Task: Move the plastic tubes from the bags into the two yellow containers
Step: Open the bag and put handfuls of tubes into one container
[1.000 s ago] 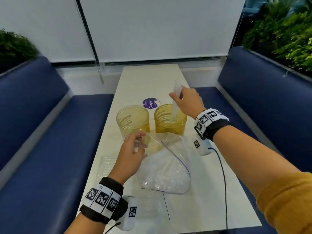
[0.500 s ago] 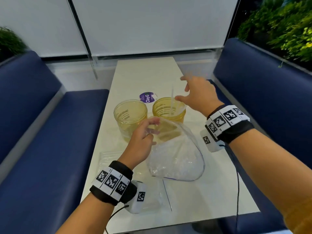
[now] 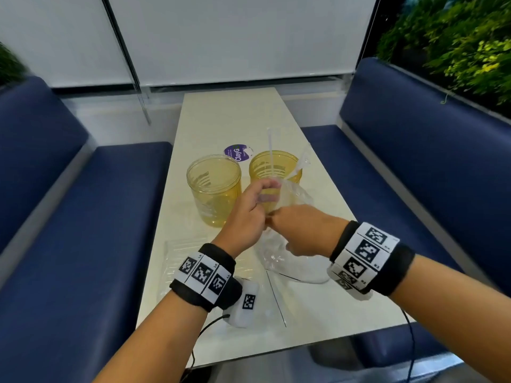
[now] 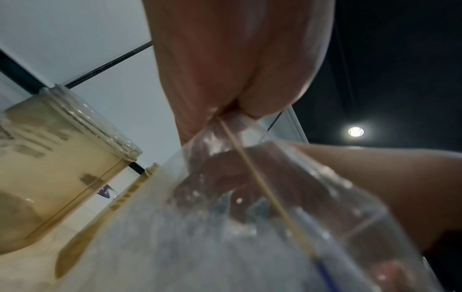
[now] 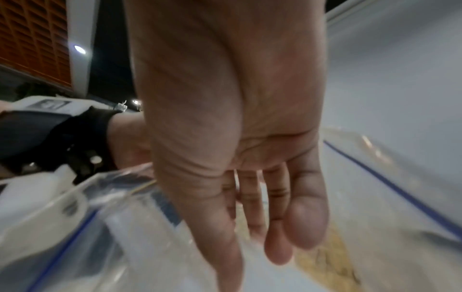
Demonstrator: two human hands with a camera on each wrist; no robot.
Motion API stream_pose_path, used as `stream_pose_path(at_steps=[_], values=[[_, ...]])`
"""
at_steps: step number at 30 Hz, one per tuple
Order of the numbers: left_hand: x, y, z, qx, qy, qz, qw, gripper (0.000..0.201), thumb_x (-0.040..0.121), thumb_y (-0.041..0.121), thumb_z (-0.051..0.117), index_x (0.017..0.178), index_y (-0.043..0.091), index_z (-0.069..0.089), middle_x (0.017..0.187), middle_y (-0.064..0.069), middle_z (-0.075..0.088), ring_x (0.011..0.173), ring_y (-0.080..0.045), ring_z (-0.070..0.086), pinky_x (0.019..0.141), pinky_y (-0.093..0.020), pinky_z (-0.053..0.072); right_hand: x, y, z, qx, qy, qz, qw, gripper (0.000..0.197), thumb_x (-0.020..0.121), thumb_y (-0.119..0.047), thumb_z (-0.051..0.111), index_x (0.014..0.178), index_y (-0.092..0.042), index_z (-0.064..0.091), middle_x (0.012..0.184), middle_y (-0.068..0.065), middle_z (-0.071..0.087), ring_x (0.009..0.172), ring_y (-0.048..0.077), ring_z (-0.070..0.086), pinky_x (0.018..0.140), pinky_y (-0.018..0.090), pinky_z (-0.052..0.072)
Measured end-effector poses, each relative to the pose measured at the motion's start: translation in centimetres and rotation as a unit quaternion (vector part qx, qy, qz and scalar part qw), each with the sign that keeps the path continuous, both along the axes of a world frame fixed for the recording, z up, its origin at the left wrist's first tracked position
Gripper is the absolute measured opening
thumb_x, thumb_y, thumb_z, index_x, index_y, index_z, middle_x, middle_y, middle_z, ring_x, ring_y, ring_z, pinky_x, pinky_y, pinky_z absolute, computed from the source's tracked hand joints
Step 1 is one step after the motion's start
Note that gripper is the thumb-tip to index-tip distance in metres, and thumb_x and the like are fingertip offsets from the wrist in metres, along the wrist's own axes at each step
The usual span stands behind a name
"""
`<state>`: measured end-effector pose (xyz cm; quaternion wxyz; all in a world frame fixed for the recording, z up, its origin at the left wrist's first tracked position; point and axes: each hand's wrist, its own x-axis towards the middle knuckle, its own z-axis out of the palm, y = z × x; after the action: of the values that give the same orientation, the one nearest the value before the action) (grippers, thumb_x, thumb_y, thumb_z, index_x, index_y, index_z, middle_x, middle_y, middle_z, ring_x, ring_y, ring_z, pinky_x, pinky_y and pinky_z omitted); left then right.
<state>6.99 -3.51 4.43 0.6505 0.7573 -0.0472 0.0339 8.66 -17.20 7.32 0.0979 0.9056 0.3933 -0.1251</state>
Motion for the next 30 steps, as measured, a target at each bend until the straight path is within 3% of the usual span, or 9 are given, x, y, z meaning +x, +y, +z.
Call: stream_pose_path(at_steps=[4, 8, 12, 17, 20, 22, 25, 27, 30], values=[[-0.2, 0.2, -0.1, -0.005, 0.006, -0.013, 1.0, 0.066, 0.084, -0.02, 0.021, 0.124, 0.014, 0.06, 0.141, 0.004, 0.056, 0.121, -0.017, 0.061, 0.09, -0.028, 0.055, -0.2, 0.3, -2.3, -0.042, -0.018, 0.001, 0.999, 0.072, 0.092, -0.009, 0.062, 0.152, -0.027, 0.029, 0.138, 0.007, 0.047, 0.098, 0.03, 0.065, 0.062, 0.034, 0.038], [-0.5, 0.4, -0.2, -0.015, 0.01, -0.025, 1.0, 0.063, 0.085, -0.02, 0.021, 0.122, 0.012, 0.061, 0.141, 0.006, 0.057, 0.121, -0.016, 0.063, 0.1, -0.029, 0.053, -0.3, 0.0, -3.8, -0.022, -0.039, -0.012, 0.999, 0.059, 0.092, -0.007, 0.062, 0.144, -0.025, 0.04, 0.133, 0.013, 0.041, 0.094, 0.031, 0.062, 0.061, 0.035, 0.04], [-0.5, 0.4, -0.7, -0.032, 0.011, -0.037, 0.999, 0.058, 0.089, -0.019, 0.025, 0.122, 0.01, 0.062, 0.141, 0.004, 0.058, 0.122, -0.019, 0.062, 0.102, -0.032, 0.053, -0.8, -0.4, -4.0, 0.011, -0.075, -0.032, 0.997, 0.045, 0.097, -0.006, 0.056, 0.137, -0.019, 0.042, 0.13, 0.015, 0.043, 0.097, 0.03, 0.061, 0.062, 0.035, 0.038], [-0.4, 0.2, -1.1, -0.041, 0.001, -0.048, 0.998, 0.042, 0.09, -0.003, 0.046, 0.125, 0.012, 0.063, 0.138, 0.003, 0.061, 0.123, -0.018, 0.061, 0.093, -0.025, 0.052, -1.2, -1.1, -3.3, 0.066, -0.101, -0.05, 0.991, 0.05, 0.094, 0.001, 0.053, 0.139, -0.017, 0.04, 0.126, 0.009, 0.053, 0.1, 0.028, 0.064, 0.065, 0.033, 0.039], [-0.8, 0.5, -1.1, -0.051, -0.003, -0.08, 0.995, 0.058, 0.075, 0.009, 0.051, 0.133, 0.012, 0.059, 0.139, 0.002, 0.061, 0.131, -0.01, 0.054, 0.094, -0.013, 0.047, -1.2, -1.6, -2.1, 0.146, -0.091, -0.086, 0.981, 0.04, 0.096, -0.001, 0.051, 0.132, -0.017, 0.049, 0.125, 0.004, 0.058, 0.1, 0.026, 0.065, 0.068, 0.03, 0.04], [-1.0, 0.8, -1.4, -0.038, -0.008, -0.107, 0.993, 0.068, 0.071, 0.007, 0.056, 0.139, 0.018, 0.054, 0.143, 0.003, 0.058, 0.136, -0.006, 0.049, 0.101, -0.013, 0.042, -1.2, -1.7, -0.7, 0.201, -0.083, -0.122, 0.969, 0.034, 0.098, -0.007, 0.053, 0.13, -0.018, 0.052, 0.123, 0.001, 0.063, 0.097, 0.023, 0.066, 0.072, 0.029, 0.049], [-1.2, 0.8, -2.0, 0.018, -0.022, -0.117, 0.993, 0.077, 0.072, 0.015, 0.072, 0.144, 0.026, 0.046, 0.148, 0.011, 0.053, 0.141, -0.002, 0.043, 0.115, -0.022, 0.032, -1.6, -1.7, 2.4, 0.25, -0.066, -0.15, 0.954, 0.029, 0.101, -0.012, 0.052, 0.128, -0.018, 0.056, 0.114, 0.003, 0.067, 0.092, 0.023, 0.067, 0.076, 0.031, 0.055], [-1.1, 0.3, -2.3, 0.045, -0.028, -0.091, 0.994, 0.081, 0.073, 0.024, 0.084, 0.144, 0.026, 0.045, 0.147, 0.013, 0.053, 0.14, -0.002, 0.044, 0.12, -0.029, 0.03, -2.0, -1.8, 4.7, 0.27, -0.059, -0.146, 0.95, 0.02, 0.104, -0.016, 0.047, 0.12, -0.013, 0.059, 0.103, 0.004, 0.067, 0.085, 0.021, 0.064, 0.07, 0.025, 0.049], [-1.2, -0.9, -1.9, 0.08, -0.056, -0.036, 0.995, 0.08, 0.076, 0.034, 0.089, 0.143, 0.029, 0.046, 0.141, 0.019, 0.056, 0.133, 0.005, 0.048, 0.111, -0.015, 0.038, -2.2, -1.8, 7.0, 0.334, -0.06, -0.139, 0.931, 0.021, 0.105, -0.022, 0.045, 0.11, -0.013, 0.063, 0.073, -0.011, 0.053, 0.062, 0.006, 0.05, 0.055, 0.013, 0.038]])
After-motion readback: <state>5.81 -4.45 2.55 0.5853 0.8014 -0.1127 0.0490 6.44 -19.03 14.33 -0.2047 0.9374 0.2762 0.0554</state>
